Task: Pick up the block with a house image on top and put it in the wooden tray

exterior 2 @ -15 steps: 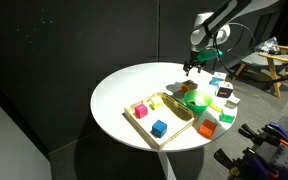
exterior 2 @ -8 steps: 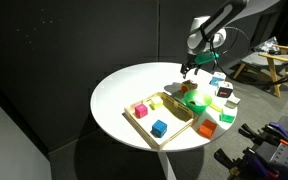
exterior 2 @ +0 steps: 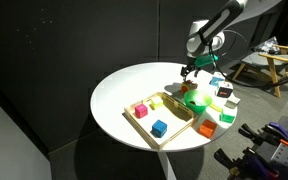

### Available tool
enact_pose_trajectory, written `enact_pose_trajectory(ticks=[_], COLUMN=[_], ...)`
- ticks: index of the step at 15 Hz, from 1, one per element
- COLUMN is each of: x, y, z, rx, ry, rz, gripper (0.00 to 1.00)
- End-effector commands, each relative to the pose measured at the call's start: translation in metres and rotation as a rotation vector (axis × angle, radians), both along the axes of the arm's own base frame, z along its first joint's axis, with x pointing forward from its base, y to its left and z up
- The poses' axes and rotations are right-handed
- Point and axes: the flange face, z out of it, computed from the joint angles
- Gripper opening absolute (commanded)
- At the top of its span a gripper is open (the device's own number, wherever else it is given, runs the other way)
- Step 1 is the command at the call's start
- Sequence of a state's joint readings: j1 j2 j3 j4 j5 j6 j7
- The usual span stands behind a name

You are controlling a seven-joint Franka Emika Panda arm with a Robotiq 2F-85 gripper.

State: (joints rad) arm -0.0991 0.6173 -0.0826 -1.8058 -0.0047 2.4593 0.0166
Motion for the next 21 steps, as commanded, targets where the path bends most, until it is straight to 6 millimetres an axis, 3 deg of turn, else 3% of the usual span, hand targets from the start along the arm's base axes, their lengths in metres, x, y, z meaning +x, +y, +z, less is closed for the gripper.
enact_pose_trajectory(ticks=[1, 21], x=[0.006, 0.007], y=[-0.005, -0.011], z=[-0.004, -0.027], rx=[-0.022, -0.034], ry=[-0.003, 0.022], rz=[0.022, 0.023], gripper=[1.0, 1.0])
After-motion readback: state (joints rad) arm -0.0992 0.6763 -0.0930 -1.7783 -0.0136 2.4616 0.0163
